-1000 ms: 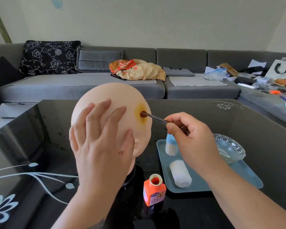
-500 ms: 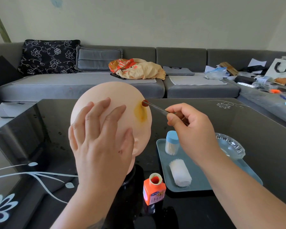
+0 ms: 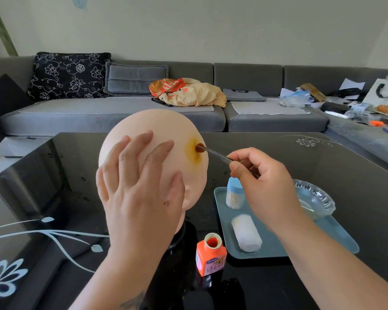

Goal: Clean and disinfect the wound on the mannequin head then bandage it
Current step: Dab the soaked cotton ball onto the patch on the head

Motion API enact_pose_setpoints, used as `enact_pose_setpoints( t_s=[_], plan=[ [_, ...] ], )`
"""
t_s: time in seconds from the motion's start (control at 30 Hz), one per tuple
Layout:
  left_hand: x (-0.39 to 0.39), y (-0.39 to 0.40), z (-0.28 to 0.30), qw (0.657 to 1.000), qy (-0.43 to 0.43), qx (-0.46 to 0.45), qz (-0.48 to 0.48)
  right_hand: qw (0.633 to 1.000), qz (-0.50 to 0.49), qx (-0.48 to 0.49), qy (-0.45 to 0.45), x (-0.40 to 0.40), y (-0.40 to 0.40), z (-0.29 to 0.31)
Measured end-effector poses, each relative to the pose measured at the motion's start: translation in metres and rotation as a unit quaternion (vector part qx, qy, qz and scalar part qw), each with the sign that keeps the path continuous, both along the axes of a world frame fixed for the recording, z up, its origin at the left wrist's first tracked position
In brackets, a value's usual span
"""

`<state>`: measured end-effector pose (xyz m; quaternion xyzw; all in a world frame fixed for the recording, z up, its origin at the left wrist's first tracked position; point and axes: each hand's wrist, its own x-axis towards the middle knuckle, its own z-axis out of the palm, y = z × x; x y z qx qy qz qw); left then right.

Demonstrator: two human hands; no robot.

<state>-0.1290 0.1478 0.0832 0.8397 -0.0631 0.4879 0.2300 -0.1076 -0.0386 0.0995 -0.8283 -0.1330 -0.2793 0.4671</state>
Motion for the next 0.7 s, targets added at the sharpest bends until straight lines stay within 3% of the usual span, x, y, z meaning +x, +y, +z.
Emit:
enact_pose_setpoints(
  t_s=[0.7],
  plan=[
    [0.000, 0.000, -0.001, 1.000, -0.008, 0.000, 0.003, 1.000, -0.013, 0.022, 0.001, 0.007, 0.007, 0.009]
  ],
)
